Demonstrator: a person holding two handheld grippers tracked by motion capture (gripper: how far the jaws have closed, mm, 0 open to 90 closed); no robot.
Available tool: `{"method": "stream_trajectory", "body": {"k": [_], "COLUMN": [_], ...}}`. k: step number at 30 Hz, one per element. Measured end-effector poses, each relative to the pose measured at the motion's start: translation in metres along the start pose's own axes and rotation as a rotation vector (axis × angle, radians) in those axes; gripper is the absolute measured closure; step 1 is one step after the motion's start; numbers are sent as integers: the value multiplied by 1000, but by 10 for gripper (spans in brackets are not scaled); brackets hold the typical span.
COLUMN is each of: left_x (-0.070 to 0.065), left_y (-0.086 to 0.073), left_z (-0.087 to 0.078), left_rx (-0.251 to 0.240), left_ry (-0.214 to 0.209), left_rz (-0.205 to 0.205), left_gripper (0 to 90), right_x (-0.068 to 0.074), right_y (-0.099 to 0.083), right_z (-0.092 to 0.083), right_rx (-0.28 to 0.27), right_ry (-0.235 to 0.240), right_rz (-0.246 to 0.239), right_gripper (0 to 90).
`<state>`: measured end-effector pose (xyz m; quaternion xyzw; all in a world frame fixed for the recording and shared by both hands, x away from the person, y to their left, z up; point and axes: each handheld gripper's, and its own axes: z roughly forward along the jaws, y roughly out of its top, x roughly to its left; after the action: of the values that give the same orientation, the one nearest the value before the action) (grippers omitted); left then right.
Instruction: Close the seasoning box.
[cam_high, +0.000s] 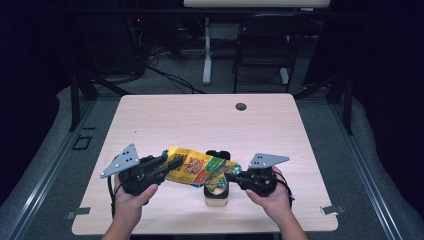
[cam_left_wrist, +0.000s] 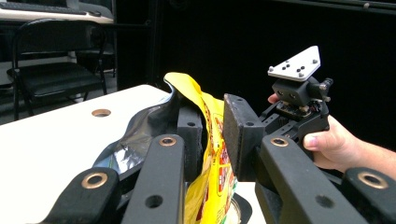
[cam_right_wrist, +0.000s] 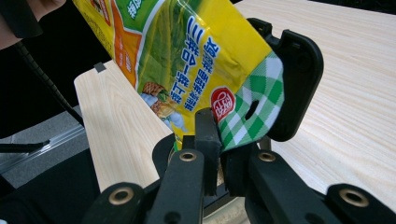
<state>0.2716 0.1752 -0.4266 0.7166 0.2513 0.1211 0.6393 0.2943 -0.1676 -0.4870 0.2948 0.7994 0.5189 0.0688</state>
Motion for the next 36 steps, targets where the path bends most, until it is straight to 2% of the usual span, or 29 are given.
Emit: {"method": "stream_trajectory", "body": {"k": [13,36], "left_x": [3,5], "left_y": [-7,-11], "left_z": [-1,-4], "left_rx": [14,8], "left_ry": [7,12], "left_rz": [-6,-15], "left_gripper": [768,766], "right_x": [-3,-1], "right_y": [2,2], "right_z": [-5,-5], "right_rx": [-34,-55], "right_ry": [-28,-21], "right_rz": [5,4], "right_gripper": [862,856]}}
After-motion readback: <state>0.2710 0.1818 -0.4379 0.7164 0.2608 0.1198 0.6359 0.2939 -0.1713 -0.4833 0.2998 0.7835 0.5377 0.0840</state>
